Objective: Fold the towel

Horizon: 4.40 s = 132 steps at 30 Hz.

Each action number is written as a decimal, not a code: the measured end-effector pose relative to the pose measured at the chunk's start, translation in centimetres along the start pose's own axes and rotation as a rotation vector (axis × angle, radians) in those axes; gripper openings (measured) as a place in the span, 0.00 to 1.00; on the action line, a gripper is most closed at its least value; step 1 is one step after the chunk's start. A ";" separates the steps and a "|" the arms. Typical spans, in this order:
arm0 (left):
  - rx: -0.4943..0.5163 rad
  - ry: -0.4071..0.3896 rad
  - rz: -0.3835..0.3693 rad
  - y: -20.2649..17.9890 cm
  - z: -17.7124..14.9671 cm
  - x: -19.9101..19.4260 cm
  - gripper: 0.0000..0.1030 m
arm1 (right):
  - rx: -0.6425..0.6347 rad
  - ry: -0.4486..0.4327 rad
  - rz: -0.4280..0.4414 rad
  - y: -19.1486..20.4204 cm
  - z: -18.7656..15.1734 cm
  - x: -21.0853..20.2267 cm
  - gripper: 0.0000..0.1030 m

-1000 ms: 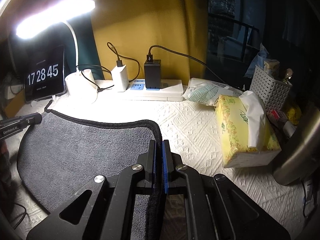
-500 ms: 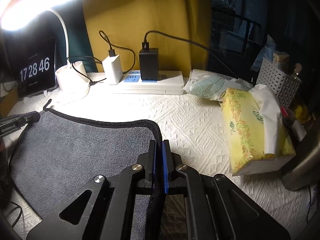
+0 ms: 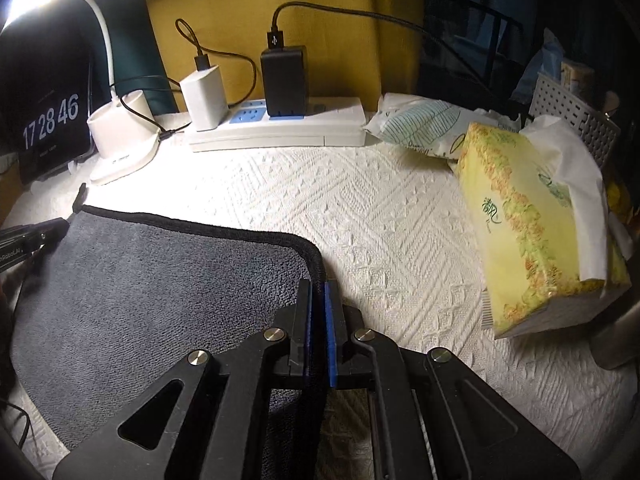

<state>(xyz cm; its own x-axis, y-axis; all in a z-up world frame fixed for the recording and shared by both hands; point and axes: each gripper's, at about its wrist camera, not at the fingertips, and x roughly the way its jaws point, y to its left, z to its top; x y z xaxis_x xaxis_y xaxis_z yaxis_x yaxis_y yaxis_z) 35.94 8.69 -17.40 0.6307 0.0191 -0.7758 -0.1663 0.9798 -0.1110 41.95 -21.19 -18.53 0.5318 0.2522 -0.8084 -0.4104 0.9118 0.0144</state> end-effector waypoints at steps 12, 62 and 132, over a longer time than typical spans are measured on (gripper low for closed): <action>0.020 0.004 0.084 -0.6 0.3 0.3 0.22 | 0.010 0.004 -0.006 0.0 0.1 0.0 0.08; -0.012 -0.077 -0.033 -2.3 -3.6 -9.7 0.90 | -0.004 -0.090 -0.017 2.9 -1.0 -8.6 0.55; 0.019 -0.262 -0.104 -5.3 -13.3 -26.4 0.90 | -0.043 -0.273 -0.042 8.0 -9.9 -26.4 0.55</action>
<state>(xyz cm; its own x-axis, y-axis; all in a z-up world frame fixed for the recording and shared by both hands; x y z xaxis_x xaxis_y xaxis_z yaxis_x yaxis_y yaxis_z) 10.08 0.34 -4.63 0.8183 -0.0334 -0.5739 -0.0776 0.9828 -0.1678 17.31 -23.74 -2.90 0.7265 0.2976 -0.6193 -0.4116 0.9103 -0.0454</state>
